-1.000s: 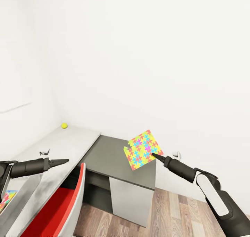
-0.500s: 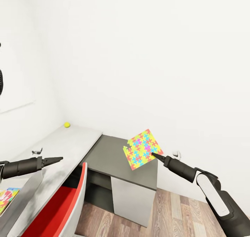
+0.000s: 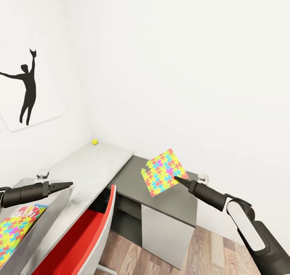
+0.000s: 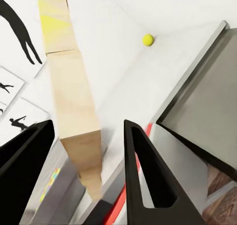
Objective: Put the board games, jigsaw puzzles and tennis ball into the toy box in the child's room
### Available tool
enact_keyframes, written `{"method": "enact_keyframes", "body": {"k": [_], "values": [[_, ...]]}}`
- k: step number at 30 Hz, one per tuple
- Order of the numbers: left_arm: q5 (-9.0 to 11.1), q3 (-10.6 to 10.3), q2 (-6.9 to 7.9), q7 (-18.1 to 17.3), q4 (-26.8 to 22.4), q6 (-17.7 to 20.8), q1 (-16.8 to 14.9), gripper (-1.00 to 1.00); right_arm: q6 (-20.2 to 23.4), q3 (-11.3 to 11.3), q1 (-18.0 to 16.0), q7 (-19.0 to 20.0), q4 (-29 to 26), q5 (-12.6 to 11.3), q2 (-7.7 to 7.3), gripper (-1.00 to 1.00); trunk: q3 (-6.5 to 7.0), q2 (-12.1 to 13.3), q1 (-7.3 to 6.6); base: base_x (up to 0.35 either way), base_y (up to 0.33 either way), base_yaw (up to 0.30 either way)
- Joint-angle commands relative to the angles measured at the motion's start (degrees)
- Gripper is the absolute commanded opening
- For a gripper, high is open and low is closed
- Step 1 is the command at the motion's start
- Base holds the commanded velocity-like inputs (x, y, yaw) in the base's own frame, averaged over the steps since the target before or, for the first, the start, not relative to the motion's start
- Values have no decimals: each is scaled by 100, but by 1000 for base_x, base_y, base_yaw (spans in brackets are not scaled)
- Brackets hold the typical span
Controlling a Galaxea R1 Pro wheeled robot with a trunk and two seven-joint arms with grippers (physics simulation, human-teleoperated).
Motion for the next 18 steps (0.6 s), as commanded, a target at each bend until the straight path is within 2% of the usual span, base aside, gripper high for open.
{"method": "enact_keyframes", "body": {"k": [1,4,6,8,11,14,16,18], "values": [[-61,10,-4,-51,-4,59,-7,100,24,2,-5,-3,-2,-31,-2,-100,-13,-13,4,0,0,281],[-61,46,-14,-51,-4,59,-2,100,31,6,-6,-20,1,-36,24,-100,-13,-13,4,0,0,282],[-61,99,-12,-51,-4,59,-1,100,45,54,-73,-126,16,5,97,-100,-13,-13,4,0,0,283],[-61,202,-10,-51,-4,59,8,100,60,85,-157,-272,0,55,147,-100,-13,-13,4,0,0,284],[-74,504,-8,-51,-4,59,20,100,282,114,-269,-456,-73,93,216,-100,-13,-13,4,0,0,284],[-84,668,-6,-51,-4,59,31,100,464,138,-309,-530,-196,112,417,-100,-13,-13,4,-7,0,285],[-91,700,-8,-51,-4,59,33,100,513,157,-320,-552,-232,119,568,-100,-13,-13,4,-100,33,286],[-94,714,-9,-51,-4,57,34,100,573,212,-324,-562,-259,125,645,-100,-13,-13,4,-154,71,286]]}}
